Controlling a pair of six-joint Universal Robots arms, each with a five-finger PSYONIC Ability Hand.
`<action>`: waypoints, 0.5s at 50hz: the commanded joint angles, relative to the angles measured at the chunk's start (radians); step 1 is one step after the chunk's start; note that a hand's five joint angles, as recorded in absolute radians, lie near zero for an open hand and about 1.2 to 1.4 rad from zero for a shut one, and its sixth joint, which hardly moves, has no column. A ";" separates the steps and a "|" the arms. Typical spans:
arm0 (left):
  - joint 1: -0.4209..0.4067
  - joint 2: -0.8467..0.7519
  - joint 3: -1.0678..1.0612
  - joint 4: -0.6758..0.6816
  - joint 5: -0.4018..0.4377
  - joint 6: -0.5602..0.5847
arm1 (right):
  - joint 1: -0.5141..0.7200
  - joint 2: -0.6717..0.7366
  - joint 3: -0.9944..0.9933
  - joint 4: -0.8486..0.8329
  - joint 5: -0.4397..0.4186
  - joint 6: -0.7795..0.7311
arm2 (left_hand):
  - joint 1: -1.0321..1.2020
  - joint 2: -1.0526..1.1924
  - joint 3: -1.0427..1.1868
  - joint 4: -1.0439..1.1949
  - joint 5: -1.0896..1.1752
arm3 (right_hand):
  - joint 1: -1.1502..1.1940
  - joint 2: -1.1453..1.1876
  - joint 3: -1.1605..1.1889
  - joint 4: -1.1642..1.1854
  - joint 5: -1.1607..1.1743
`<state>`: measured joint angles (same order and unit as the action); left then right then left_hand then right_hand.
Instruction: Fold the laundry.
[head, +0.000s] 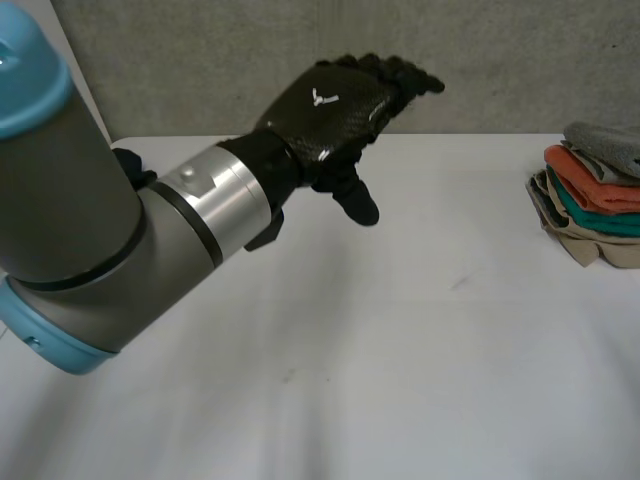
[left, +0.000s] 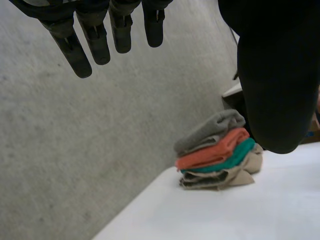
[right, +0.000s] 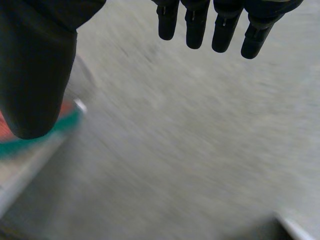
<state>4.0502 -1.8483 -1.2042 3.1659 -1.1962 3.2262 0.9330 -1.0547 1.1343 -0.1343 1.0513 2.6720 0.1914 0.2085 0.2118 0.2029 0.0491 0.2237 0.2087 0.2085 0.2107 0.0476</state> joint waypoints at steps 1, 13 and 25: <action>0.024 0.058 0.057 0.006 -0.034 0.001 | 0.200 -0.091 -0.005 -0.149 0.233 -0.100 | 0.016 -0.001 -0.004 0.005 -0.016 | -0.049 -0.034 -0.034 -0.036 -0.048; 0.421 0.038 0.091 -0.064 -0.224 0.160 | 0.630 -0.292 0.340 -0.527 0.219 0.022 | 0.013 -0.004 -0.007 0.002 -0.019 | -0.049 -0.034 -0.034 -0.036 -0.048; 0.670 -0.454 0.166 0.054 -0.140 0.609 | 0.846 -0.246 0.611 -0.418 0.200 -0.061 | -0.016 -0.033 -0.036 -0.028 -0.048 | -0.049 -0.034 -0.034 -0.036 -0.048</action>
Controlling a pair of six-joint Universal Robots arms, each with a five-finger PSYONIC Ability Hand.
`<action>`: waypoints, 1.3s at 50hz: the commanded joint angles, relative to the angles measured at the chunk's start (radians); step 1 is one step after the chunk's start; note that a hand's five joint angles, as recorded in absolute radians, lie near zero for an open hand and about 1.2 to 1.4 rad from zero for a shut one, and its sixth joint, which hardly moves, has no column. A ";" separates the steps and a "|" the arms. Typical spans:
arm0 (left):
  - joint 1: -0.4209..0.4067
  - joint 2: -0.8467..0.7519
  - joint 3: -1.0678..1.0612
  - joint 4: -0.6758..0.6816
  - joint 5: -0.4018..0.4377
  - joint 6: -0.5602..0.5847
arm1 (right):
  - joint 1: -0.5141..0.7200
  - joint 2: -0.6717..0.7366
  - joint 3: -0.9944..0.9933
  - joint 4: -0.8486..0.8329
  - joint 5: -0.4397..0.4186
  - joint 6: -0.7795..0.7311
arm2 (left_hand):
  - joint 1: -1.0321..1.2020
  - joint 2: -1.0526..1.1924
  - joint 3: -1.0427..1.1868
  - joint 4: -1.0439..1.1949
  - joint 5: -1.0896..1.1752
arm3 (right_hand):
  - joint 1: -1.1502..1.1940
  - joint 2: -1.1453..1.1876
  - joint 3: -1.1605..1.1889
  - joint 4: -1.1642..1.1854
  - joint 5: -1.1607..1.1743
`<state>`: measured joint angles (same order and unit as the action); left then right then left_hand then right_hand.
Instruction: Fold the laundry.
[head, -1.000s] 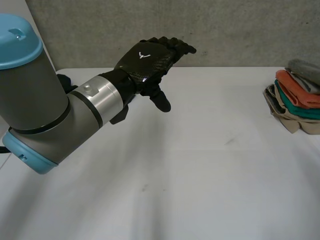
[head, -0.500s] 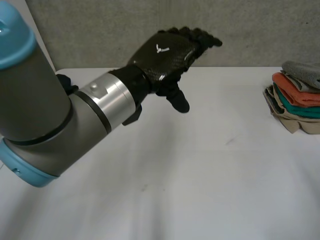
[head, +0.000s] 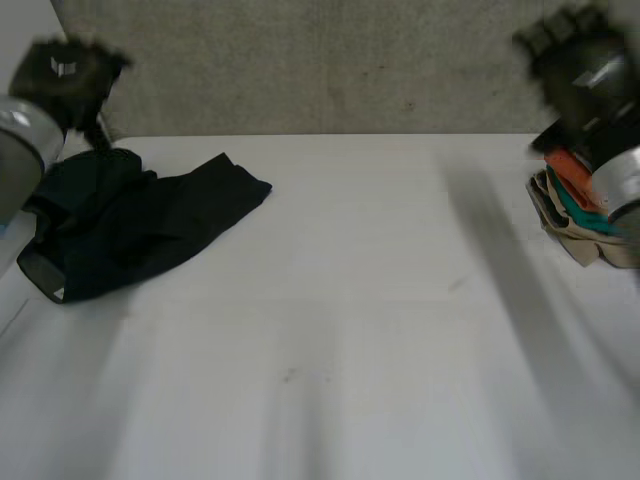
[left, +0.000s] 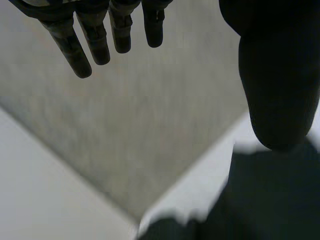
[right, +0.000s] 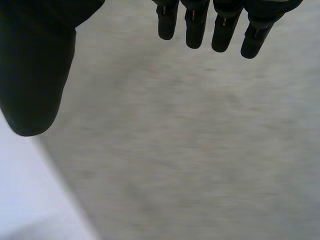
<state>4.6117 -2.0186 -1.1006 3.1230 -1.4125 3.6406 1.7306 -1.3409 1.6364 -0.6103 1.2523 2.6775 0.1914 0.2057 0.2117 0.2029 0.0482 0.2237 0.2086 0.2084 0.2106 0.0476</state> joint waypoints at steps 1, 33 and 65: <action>0.120 -0.314 0.073 0.107 0.093 0.205 | 0.050 0.046 0.118 0.061 -0.001 -0.077 | -0.016 -0.030 -0.036 -0.028 -0.047 | -0.049 -0.034 -0.034 -0.036 -0.048; 0.015 -0.149 0.151 0.157 0.158 -0.276 | 0.011 0.052 0.261 0.061 -0.005 -0.120 | 1.205 1.191 1.185 1.193 1.174 | -0.049 -0.034 -0.034 -0.036 -0.048; -0.665 -0.338 0.090 0.235 0.067 -0.284 | -0.058 0.009 0.218 0.069 0.168 -0.100 | -0.016 -0.030 -0.036 -0.028 -0.047 | -0.049 -0.034 -0.034 -0.036 -0.048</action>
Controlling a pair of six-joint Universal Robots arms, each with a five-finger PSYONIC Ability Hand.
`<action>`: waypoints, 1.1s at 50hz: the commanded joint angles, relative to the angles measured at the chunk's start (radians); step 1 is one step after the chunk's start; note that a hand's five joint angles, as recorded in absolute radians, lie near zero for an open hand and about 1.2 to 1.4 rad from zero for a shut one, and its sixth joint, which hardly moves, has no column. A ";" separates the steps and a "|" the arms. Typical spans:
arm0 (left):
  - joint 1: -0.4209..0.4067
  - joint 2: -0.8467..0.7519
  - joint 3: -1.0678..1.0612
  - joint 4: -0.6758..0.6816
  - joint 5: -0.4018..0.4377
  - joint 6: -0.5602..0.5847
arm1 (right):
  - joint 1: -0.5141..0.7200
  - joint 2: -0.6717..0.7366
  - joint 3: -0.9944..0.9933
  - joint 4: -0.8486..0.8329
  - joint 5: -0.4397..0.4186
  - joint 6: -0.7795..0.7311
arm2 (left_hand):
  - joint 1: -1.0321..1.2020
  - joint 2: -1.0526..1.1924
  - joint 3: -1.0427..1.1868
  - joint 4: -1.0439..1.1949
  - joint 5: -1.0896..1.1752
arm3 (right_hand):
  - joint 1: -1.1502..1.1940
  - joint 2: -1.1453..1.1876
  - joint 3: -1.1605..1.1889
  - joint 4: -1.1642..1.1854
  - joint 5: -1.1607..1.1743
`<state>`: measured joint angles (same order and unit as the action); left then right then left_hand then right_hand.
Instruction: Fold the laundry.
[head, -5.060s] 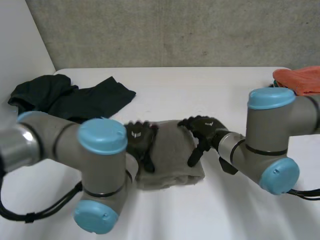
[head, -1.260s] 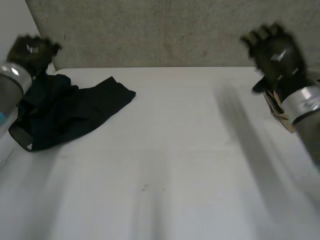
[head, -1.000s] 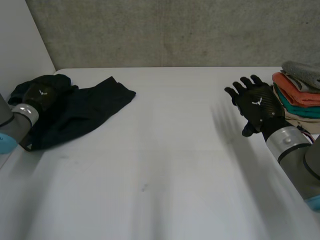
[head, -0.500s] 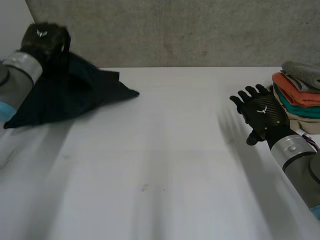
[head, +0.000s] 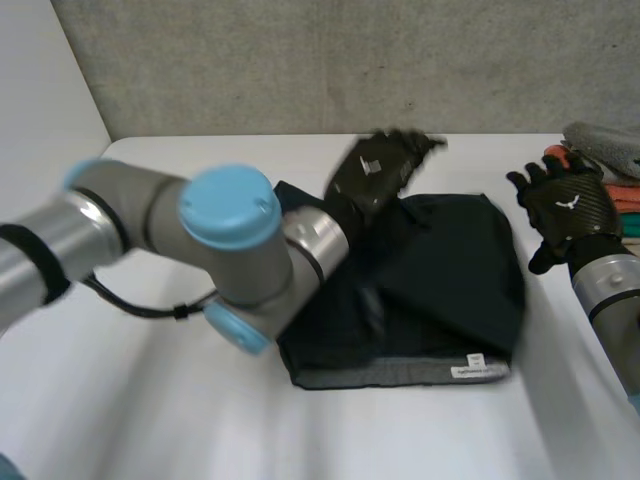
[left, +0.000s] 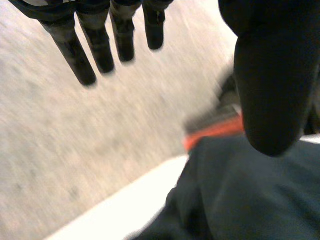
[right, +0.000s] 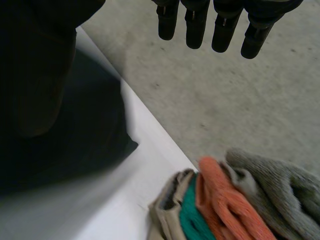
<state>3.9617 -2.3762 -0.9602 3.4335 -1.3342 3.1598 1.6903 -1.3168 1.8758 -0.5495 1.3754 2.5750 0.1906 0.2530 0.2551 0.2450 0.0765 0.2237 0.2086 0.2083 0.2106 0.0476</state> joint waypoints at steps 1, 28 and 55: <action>-0.012 0.041 -0.058 -0.080 -0.013 0.204 | -0.021 -0.022 -0.021 0.014 0.045 0.002 | -0.015 -0.078 -0.080 -0.070 -0.076 | -0.049 -0.034 -0.034 -0.036 -0.048; 0.297 0.173 -0.370 -0.189 -0.013 0.537 | -0.012 -0.101 0.029 0.591 -0.127 0.080 | 0.038 -0.025 -0.027 -0.017 -0.023 | -0.049 -0.034 -0.034 -0.036 -0.048; 0.323 -0.055 -0.160 -0.189 0.142 0.638 | 0.235 0.100 0.027 0.183 0.005 0.180 | 1.206 1.143 1.141 1.151 1.145 | 1.173 1.188 1.188 1.186 1.174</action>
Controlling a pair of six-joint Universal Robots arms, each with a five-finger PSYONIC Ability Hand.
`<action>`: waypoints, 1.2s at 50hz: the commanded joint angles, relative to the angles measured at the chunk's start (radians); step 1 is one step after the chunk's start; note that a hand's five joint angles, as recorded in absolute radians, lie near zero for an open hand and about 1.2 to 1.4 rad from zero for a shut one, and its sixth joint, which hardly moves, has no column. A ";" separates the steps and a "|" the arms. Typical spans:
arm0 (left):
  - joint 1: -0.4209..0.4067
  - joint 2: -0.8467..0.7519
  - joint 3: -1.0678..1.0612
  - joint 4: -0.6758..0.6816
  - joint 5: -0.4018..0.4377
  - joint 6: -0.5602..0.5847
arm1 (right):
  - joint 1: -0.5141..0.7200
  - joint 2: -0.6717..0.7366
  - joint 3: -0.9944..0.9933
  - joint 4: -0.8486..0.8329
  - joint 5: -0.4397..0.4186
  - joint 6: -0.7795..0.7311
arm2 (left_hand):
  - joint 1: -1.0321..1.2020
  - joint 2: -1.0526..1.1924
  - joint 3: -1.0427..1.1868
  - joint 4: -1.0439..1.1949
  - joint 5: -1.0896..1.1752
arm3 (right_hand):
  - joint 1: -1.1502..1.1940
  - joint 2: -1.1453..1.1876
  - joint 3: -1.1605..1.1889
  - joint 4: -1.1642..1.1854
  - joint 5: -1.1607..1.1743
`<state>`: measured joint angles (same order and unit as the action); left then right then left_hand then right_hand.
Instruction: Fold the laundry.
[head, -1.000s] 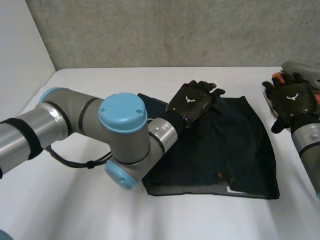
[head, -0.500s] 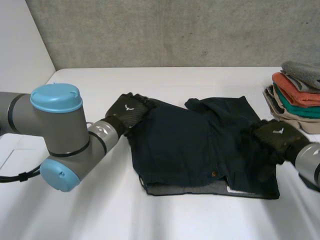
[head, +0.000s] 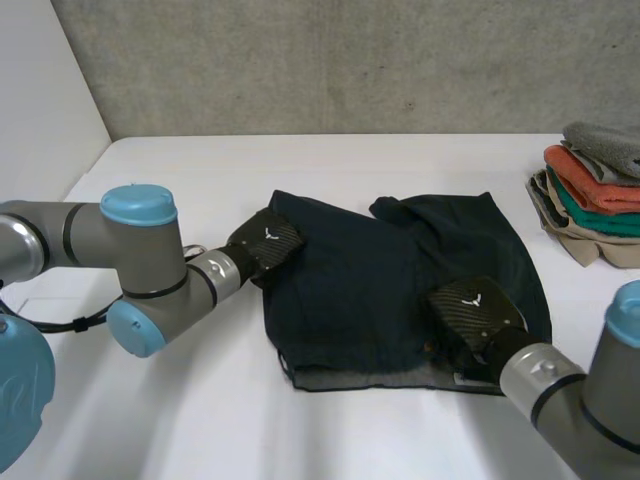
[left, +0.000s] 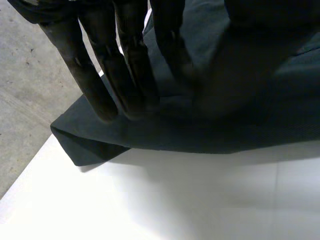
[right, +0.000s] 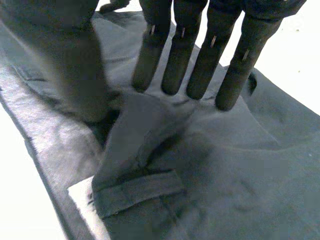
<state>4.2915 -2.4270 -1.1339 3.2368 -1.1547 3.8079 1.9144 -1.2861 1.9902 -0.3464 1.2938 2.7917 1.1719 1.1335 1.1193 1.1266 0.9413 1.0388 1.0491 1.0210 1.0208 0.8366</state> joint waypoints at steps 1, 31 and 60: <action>-0.012 0.005 0.017 0.009 -0.058 -0.014 | 0.011 0.076 -0.109 -0.020 0.102 -0.049 | 0.224 0.263 0.277 0.270 0.280 | 0.357 0.347 0.375 0.375 0.385; -0.207 0.464 -0.299 0.130 -0.240 -0.505 | 0.008 0.248 -0.739 -0.066 0.084 -0.169 | -0.494 -0.455 -0.441 -0.448 -0.438 | 0.357 0.347 0.375 0.375 0.385; 0.007 0.321 -0.247 0.179 -0.232 -0.464 | 0.006 0.001 -0.593 0.435 0.377 0.100 | -0.647 -0.609 -0.595 -0.602 -0.591 | -0.864 -0.875 -0.846 -0.846 -0.837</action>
<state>4.2858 -2.1072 -1.3814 3.4149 -1.3863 3.3451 1.7848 -1.2588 1.4117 0.0732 1.5469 2.7257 0.5083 0.5065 0.5168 0.4984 0.3162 0.2233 0.2086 0.2092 0.2102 0.0463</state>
